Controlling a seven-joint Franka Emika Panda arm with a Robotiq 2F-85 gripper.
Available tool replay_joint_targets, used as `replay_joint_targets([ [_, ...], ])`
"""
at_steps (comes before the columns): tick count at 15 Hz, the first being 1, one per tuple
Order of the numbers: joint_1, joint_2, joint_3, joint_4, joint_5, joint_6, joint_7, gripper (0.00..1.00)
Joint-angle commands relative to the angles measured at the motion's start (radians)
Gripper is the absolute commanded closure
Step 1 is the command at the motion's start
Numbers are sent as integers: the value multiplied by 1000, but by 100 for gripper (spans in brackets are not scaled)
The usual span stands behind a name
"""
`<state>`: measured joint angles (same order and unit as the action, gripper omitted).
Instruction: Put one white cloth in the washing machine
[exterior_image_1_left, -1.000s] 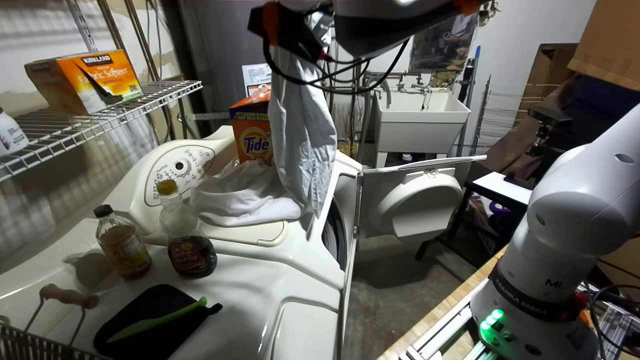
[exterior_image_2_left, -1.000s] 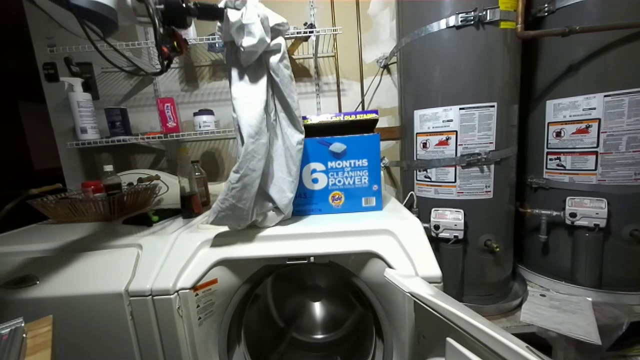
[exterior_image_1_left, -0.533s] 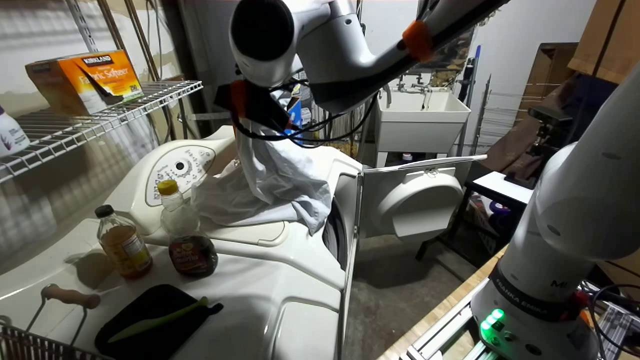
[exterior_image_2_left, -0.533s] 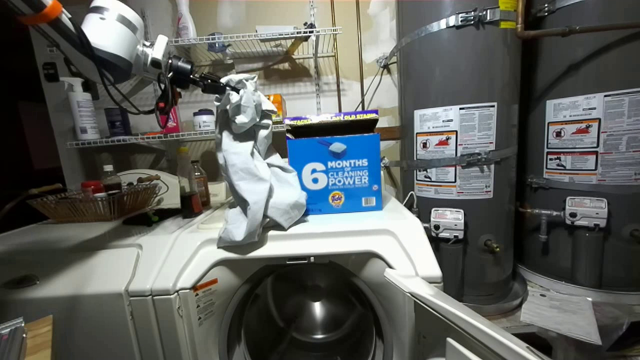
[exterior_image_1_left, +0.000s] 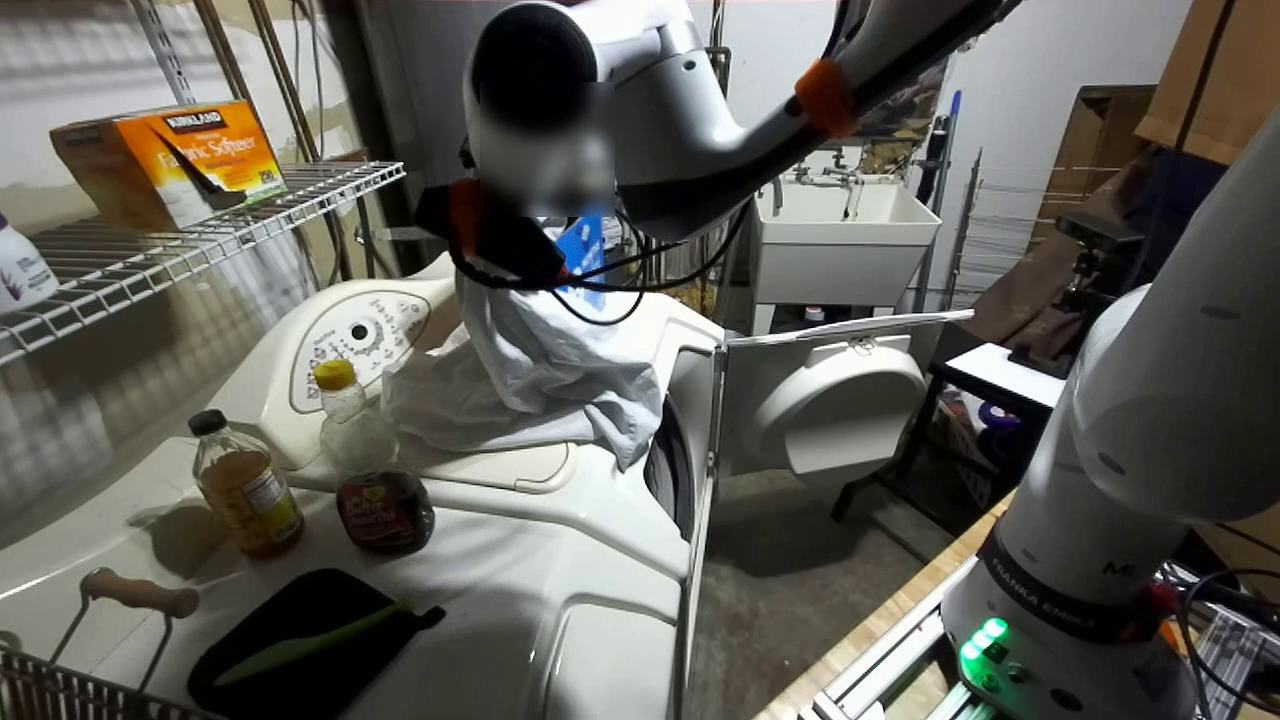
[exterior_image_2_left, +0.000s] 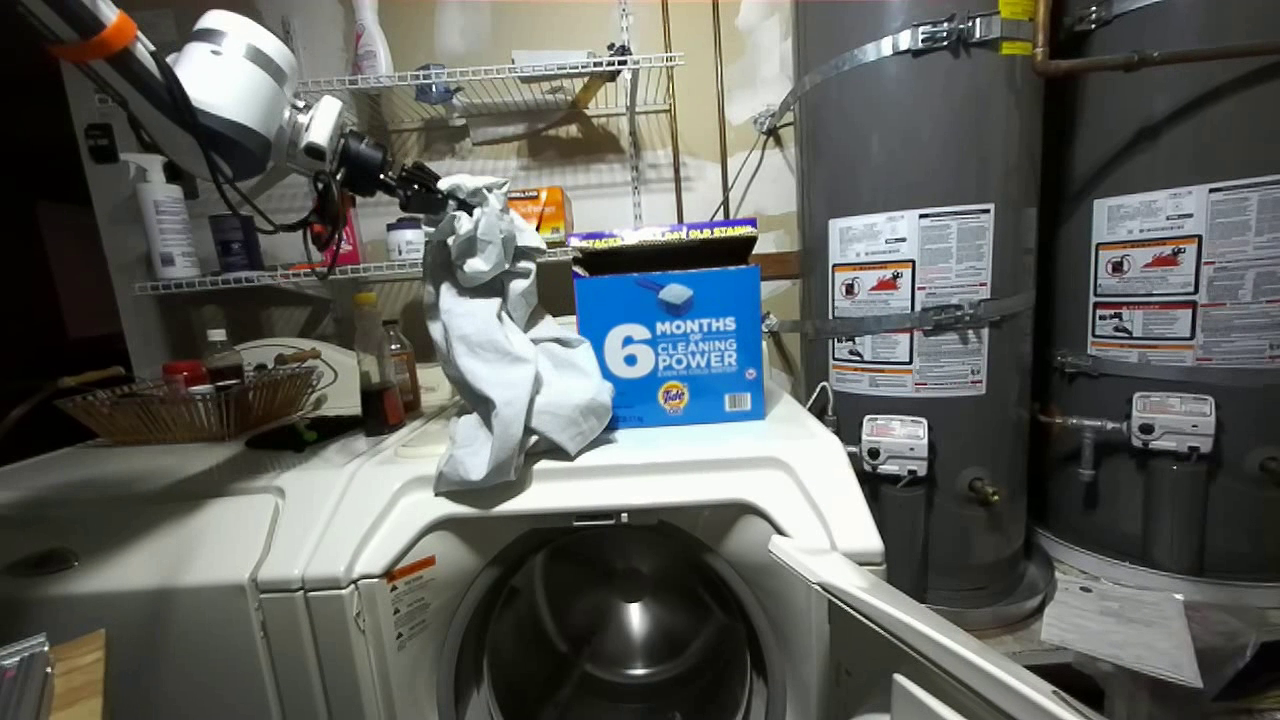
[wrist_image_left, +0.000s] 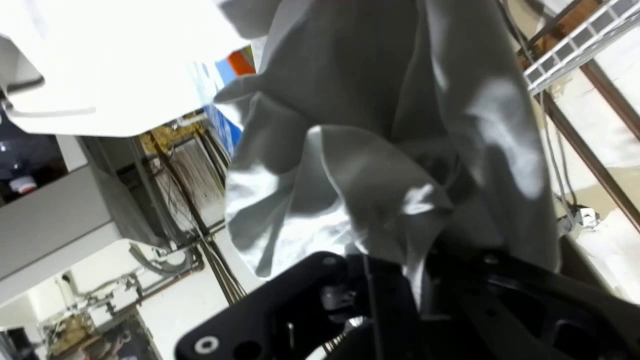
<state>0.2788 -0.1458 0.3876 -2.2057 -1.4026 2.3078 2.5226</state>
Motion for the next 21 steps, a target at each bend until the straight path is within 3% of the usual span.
replay_joint_targets([
  [1, 24, 80, -14, -29, -34, 90, 237, 99],
  [3, 24, 107, -22, -65, -25, 133, 331, 99],
  [4, 17, 68, -43, -41, 108, 172, 197, 99],
  [5, 10, 75, -52, -61, 137, 207, 190, 99],
  [6, 9, 122, -52, -114, 43, 229, 361, 99],
  [7, -3, 63, -80, -94, 199, 260, 196, 99],
  [8, -10, 72, -93, -122, 209, 289, 214, 99],
  [9, -16, 111, -97, -165, 117, 325, 366, 99],
  [10, -28, 55, -125, -153, 268, 360, 199, 99],
  [11, -40, 57, -142, -178, 288, 407, 190, 99],
  [12, -50, 106, -139, -209, 153, 451, 376, 99],
  [13, -86, 47, -154, -205, 298, 485, 202, 99],
  [14, -50, 96, -143, -172, 245, 413, 192, 95],
  [21, -91, 94, -163, -179, 297, 486, 162, 99],
])
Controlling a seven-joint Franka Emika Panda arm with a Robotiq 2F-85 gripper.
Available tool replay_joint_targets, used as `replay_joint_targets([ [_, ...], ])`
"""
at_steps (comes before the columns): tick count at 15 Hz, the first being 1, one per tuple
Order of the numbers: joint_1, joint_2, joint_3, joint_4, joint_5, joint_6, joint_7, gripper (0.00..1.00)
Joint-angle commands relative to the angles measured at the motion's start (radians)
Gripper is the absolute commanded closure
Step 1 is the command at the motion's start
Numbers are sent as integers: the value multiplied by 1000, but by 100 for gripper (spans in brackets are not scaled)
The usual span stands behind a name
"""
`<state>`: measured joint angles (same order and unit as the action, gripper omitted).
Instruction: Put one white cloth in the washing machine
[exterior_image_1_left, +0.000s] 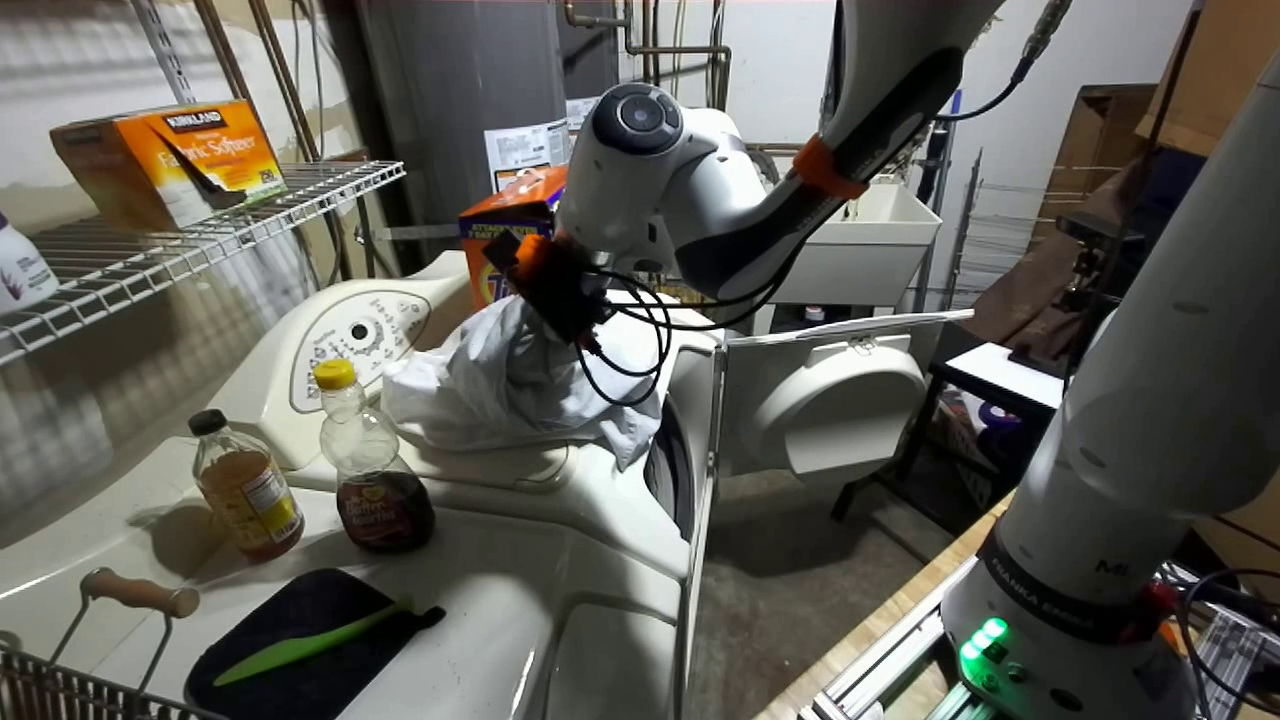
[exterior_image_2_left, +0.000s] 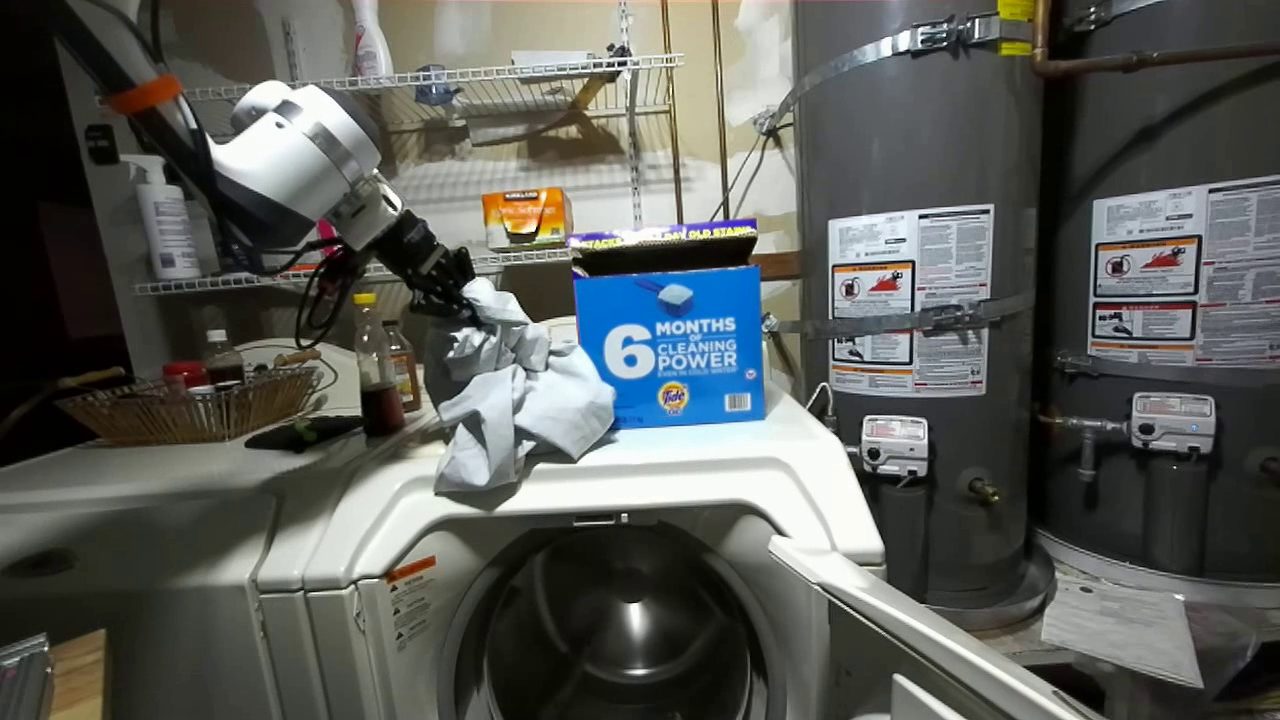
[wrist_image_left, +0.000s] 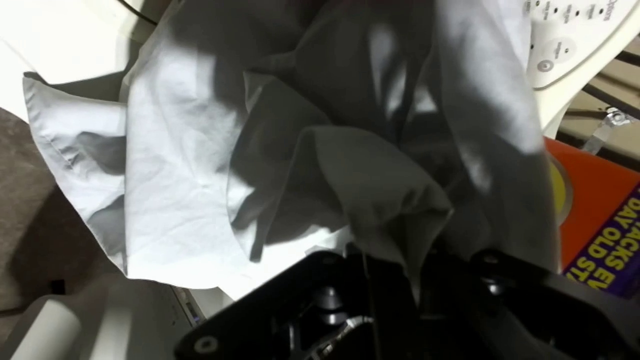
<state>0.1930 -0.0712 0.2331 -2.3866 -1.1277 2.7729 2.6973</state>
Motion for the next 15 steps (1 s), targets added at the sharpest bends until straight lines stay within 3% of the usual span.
replay_joint_targets([
  [1, -10, 41, -18, -2, 53, 31, -37, 99],
  [5, -34, 110, -60, -36, 219, 131, -192, 99],
  [9, -75, 146, -81, -57, 343, 152, -358, 99],
  [11, -88, 131, -77, -43, 352, 104, -489, 99],
  [15, -48, 169, -62, 26, 457, 13, -806, 99],
])
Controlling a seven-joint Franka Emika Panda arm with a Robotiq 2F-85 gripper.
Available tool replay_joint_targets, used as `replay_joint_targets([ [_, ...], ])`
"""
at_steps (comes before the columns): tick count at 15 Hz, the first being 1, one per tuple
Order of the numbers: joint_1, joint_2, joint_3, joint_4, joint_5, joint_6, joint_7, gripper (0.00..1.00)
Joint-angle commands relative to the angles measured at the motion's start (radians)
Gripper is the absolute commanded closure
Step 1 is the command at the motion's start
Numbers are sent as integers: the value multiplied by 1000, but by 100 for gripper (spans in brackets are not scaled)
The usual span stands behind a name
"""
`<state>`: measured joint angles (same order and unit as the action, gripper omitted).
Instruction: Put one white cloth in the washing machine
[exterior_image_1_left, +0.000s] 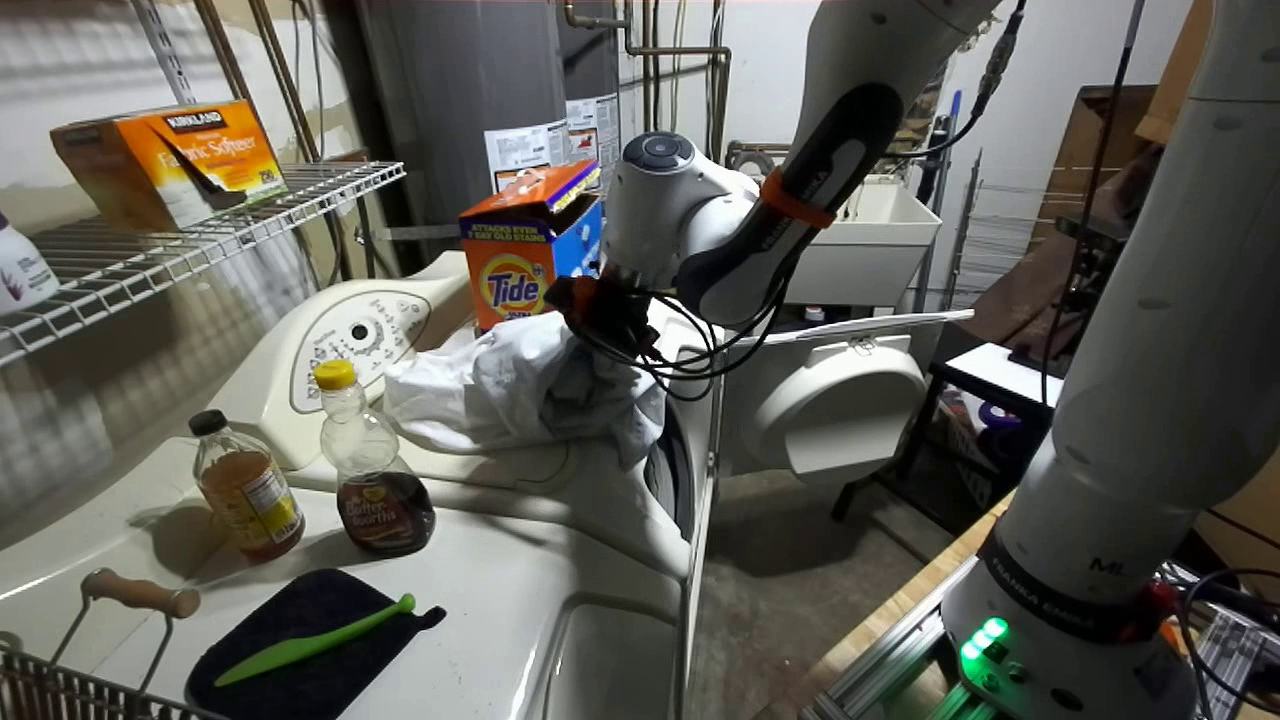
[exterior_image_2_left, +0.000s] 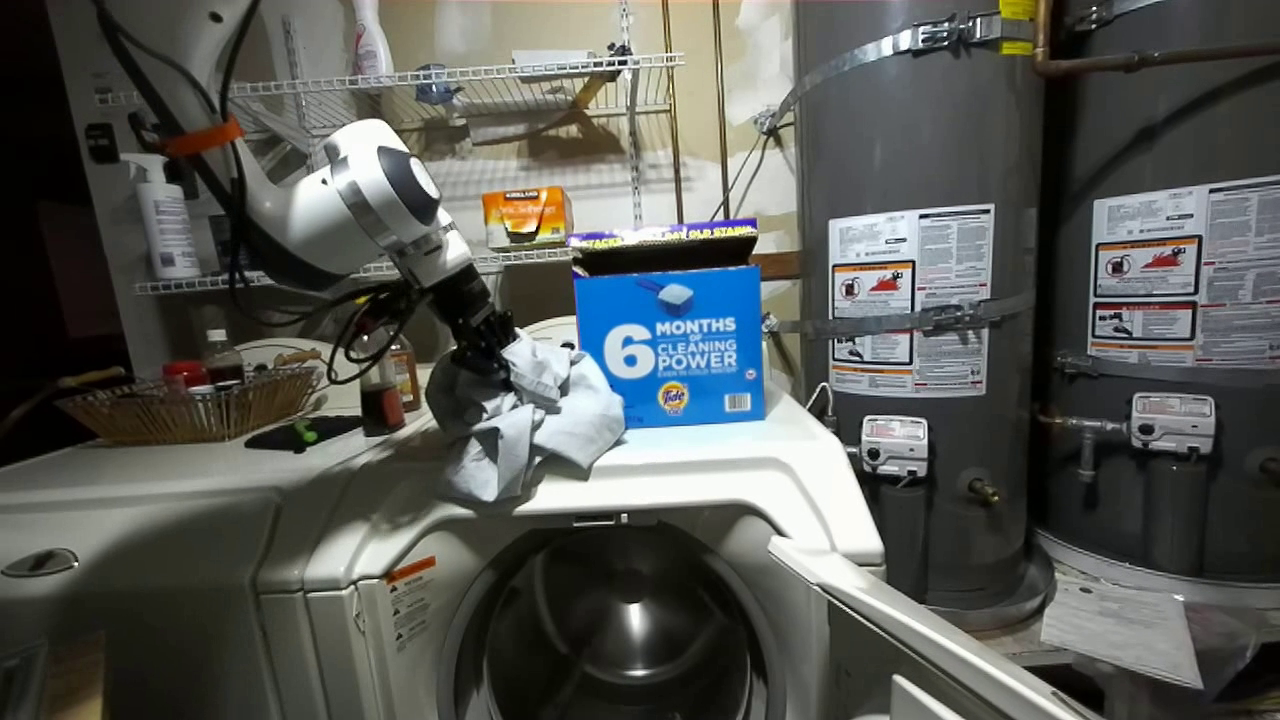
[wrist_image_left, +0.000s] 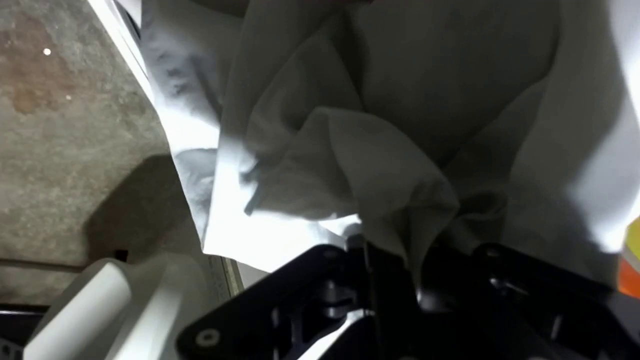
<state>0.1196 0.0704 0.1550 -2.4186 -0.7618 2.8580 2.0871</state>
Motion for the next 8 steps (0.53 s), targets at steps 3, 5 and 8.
replay_joint_targets([
  [3, 18, 7, 12, 29, 56, -51, -147, 95],
  [5, 20, 10, 13, 35, 57, -55, -162, 95],
  [8, 25, 9, 35, 57, 88, -137, -328, 99],
])
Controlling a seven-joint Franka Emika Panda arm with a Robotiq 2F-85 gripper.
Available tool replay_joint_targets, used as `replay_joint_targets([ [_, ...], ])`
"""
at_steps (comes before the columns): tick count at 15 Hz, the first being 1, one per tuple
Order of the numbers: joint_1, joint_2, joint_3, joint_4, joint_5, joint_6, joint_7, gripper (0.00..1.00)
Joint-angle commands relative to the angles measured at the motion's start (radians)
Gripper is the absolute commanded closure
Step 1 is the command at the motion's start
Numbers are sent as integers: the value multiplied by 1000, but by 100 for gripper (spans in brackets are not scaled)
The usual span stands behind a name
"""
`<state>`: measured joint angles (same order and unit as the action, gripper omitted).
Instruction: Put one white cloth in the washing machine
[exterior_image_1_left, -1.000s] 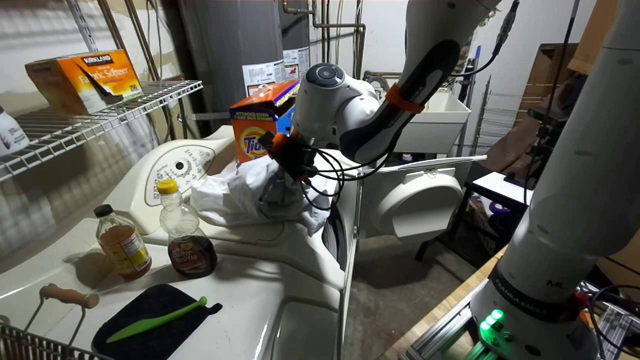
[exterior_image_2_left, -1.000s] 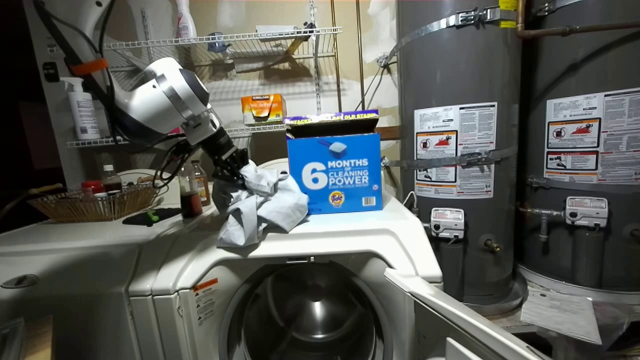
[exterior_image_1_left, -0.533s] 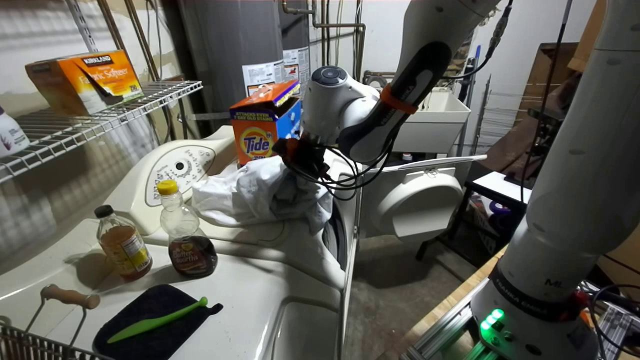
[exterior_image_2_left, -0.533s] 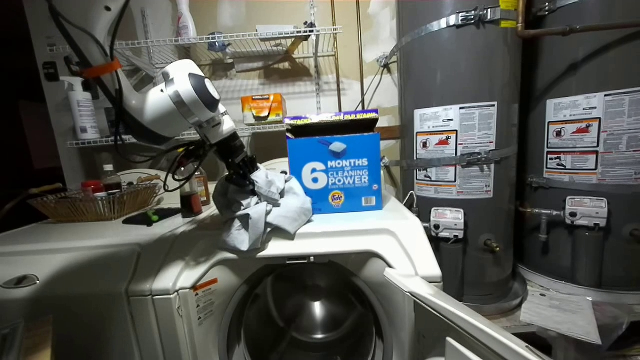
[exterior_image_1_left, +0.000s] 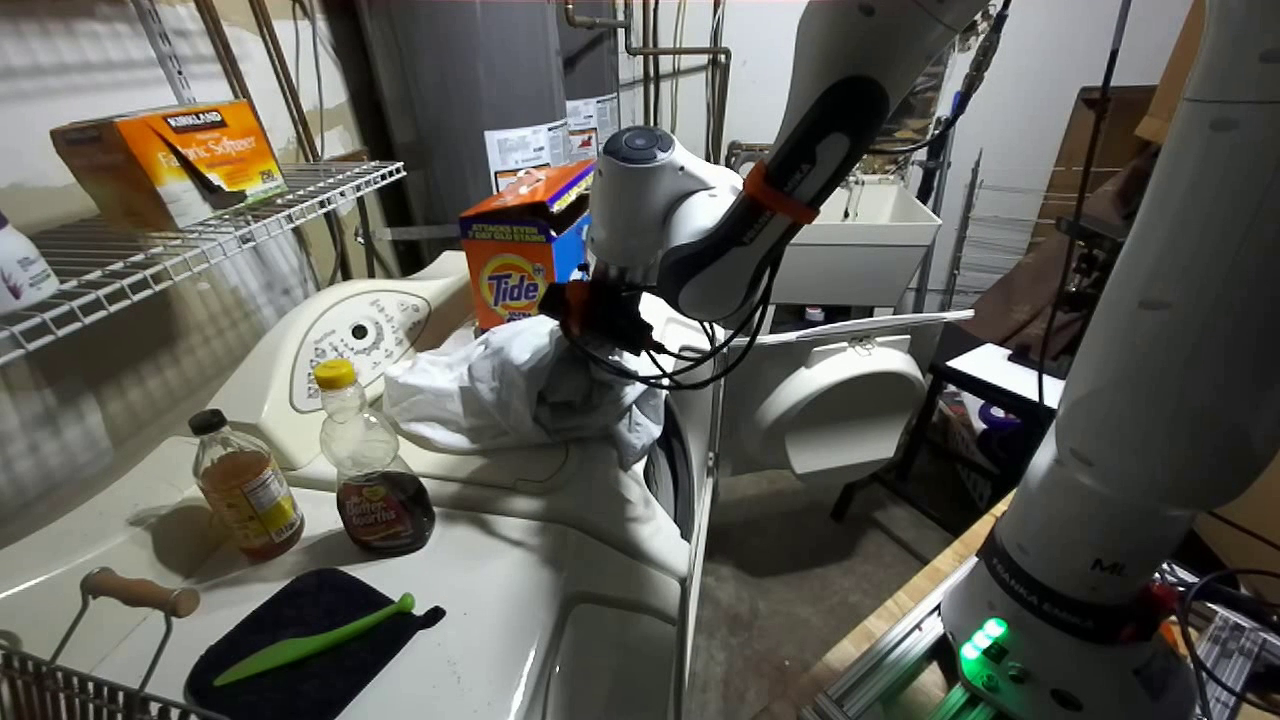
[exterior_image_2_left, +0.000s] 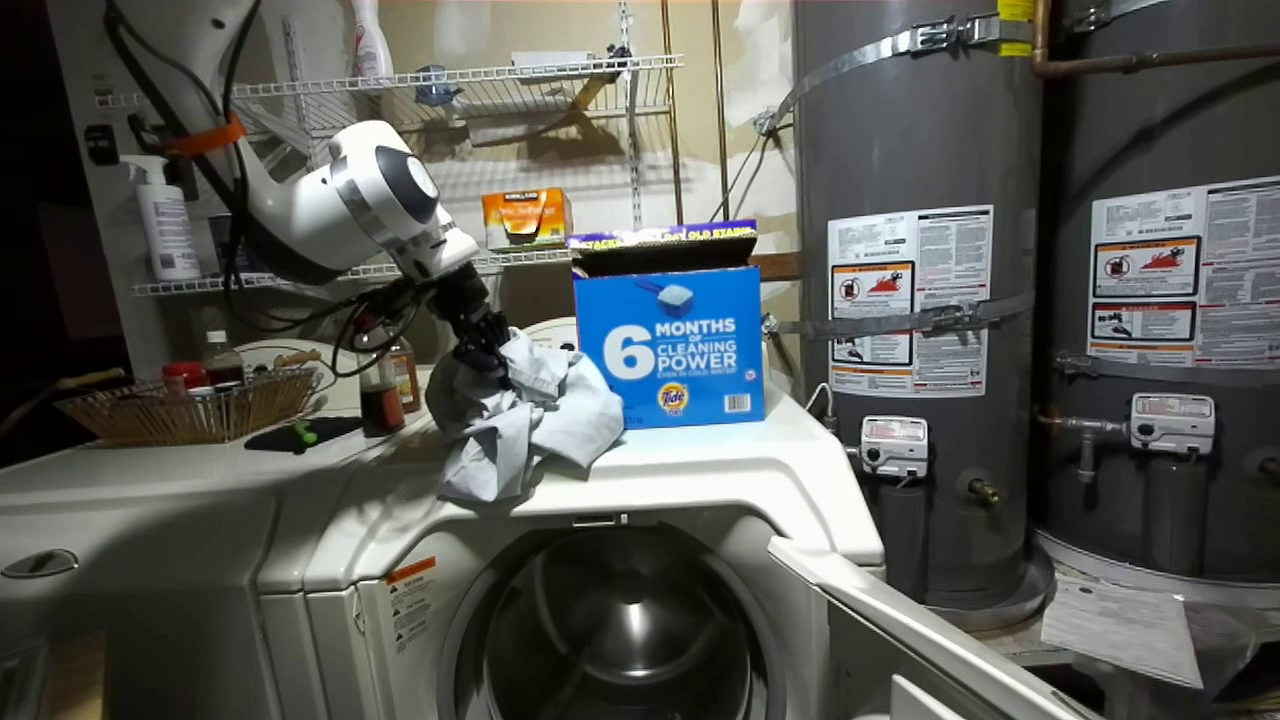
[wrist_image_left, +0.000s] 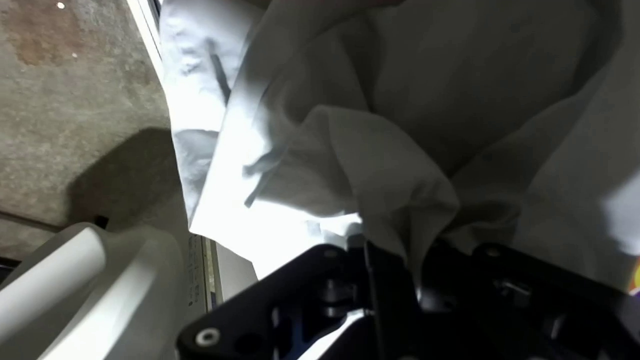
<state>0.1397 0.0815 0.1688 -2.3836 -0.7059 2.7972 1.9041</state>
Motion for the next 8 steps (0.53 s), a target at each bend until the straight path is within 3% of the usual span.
replay_joint_targets([
  [1, 5, -7, 30, 39, 60, -123, -218, 99],
  [5, 30, 0, 26, 109, 149, -284, -508, 99],
  [8, 33, 32, 2, 171, 95, -381, -657, 99],
])
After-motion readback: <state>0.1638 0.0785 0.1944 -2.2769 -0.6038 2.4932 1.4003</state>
